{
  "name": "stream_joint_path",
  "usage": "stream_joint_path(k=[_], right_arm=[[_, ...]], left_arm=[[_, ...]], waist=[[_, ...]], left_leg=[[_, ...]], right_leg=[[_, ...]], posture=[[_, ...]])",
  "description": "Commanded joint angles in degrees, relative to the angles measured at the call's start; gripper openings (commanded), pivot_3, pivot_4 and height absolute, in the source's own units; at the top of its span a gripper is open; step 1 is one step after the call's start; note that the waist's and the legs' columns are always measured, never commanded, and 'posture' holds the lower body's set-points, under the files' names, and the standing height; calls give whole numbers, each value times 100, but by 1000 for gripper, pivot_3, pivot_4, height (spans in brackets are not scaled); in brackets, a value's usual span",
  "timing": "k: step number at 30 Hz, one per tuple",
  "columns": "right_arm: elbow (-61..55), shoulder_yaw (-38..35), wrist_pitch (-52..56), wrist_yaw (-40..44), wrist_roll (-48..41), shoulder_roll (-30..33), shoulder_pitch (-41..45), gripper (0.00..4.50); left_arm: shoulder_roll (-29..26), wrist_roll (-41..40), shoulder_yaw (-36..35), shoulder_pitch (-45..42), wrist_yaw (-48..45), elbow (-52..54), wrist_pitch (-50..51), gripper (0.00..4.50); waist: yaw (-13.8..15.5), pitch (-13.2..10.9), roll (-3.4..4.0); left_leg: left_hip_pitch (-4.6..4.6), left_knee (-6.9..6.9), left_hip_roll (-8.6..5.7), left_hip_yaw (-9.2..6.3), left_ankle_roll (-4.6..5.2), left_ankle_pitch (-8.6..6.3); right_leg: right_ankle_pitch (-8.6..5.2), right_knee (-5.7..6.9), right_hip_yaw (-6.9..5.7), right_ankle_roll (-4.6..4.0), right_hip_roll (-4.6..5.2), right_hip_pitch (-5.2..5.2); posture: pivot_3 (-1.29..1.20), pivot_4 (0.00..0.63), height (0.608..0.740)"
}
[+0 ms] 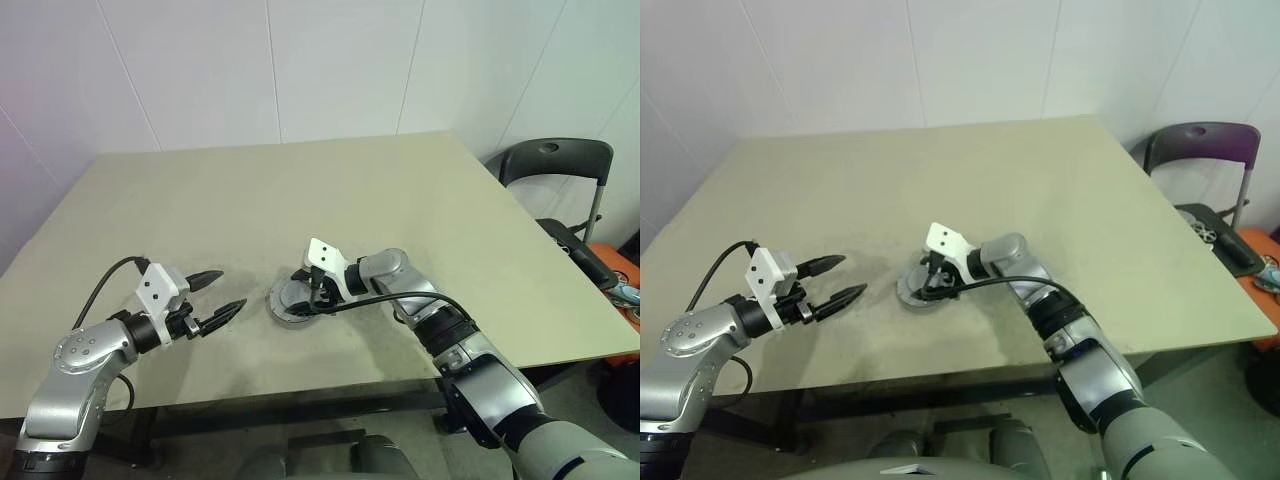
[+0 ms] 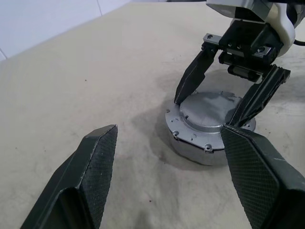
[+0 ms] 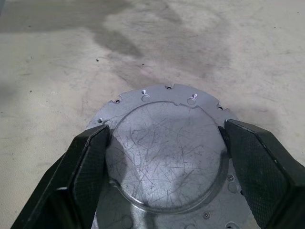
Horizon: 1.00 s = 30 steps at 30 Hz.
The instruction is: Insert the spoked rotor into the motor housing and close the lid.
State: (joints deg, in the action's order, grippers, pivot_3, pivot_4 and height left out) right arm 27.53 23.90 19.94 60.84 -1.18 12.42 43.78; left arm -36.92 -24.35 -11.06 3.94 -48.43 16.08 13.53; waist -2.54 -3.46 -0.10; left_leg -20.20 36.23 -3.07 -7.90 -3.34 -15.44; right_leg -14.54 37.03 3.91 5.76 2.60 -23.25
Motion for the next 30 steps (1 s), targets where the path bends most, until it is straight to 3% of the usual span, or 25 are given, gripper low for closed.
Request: stream_joint_path(k=[1, 30], right_arm=[[88, -10, -112, -33, 94, 4, 18, 3507], [342, -37, -319, 271, 141, 91, 189, 3507]], left_arm=[[-26, -69, -87, -58, 29, 186, -11, 3662], [-53, -95, -150, -80, 10, 159, 28, 3662]], waist=[[0, 1, 0], [9, 2, -1]], left_leg=[[1, 0, 0, 0, 0, 0], [16, -1, -2, 0, 0, 0]], right_leg=[[0, 0, 0, 0, 0, 1], [-1, -1, 0, 0, 3, 18]], posture=[[0, 0, 740], [0, 0, 740]])
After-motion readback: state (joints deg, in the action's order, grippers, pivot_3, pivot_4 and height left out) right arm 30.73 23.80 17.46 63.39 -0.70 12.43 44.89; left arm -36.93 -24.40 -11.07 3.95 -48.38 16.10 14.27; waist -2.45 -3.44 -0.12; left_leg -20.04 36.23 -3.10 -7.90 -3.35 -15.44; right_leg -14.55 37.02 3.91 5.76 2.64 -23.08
